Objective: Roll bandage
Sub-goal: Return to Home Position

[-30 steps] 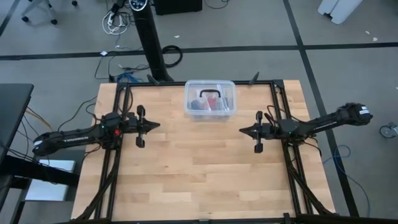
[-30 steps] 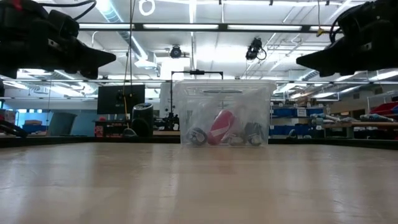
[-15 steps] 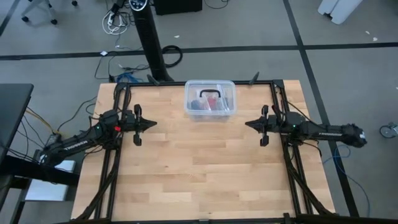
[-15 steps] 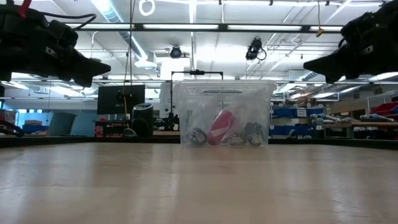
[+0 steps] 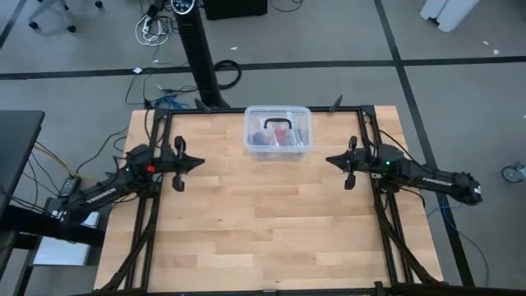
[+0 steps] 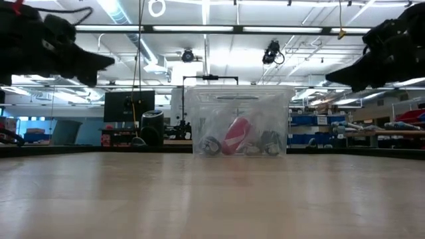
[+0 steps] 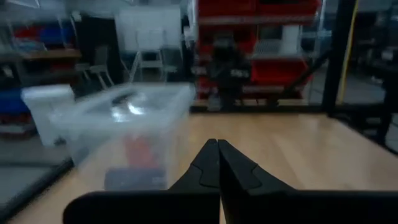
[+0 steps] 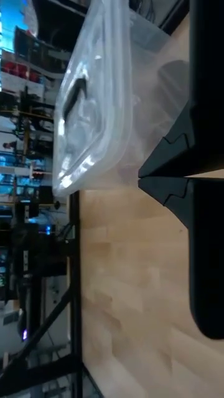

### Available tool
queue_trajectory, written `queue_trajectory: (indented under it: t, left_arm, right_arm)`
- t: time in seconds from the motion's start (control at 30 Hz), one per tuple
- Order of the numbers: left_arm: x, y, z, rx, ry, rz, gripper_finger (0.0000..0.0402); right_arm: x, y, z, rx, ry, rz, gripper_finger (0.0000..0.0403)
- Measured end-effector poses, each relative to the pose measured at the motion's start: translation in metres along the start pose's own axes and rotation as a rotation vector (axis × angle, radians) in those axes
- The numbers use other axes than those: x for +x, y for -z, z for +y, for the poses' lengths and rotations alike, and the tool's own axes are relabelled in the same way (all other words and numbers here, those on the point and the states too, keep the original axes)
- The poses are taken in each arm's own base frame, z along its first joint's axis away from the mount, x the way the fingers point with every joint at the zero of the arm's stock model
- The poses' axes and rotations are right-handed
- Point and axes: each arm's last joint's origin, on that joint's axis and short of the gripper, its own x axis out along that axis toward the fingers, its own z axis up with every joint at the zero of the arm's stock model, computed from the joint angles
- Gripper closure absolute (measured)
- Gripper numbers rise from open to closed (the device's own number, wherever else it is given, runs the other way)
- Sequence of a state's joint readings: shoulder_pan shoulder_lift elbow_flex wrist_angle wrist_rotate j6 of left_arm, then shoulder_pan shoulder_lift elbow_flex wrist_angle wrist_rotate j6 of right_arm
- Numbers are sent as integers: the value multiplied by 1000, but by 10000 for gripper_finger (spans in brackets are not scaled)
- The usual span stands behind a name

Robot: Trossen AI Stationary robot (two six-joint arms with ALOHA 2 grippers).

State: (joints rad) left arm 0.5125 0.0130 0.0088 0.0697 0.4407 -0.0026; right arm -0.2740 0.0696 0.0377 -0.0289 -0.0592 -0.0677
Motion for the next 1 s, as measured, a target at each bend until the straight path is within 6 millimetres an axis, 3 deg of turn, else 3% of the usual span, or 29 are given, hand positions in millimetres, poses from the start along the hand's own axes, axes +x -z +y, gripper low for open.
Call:
queue_trajectory:
  t: [0.17,0.43,0.77,1.0]
  left_arm:
    - [0,-4,-2,-27,12,-39,401]
    - [-1,-24,-2,-33,-231,-262,401]
    - [3,6,-3,-51,-264,48,401]
    - [4,6,-4,-102,-234,47,401]
  right_arm:
    - [-5,-3,1,-16,20,-23,403]
    - [-5,-6,0,-53,30,-56,403]
    - [-1,2,-3,-11,90,-4,403]
    - [2,5,-6,-25,127,41,396]
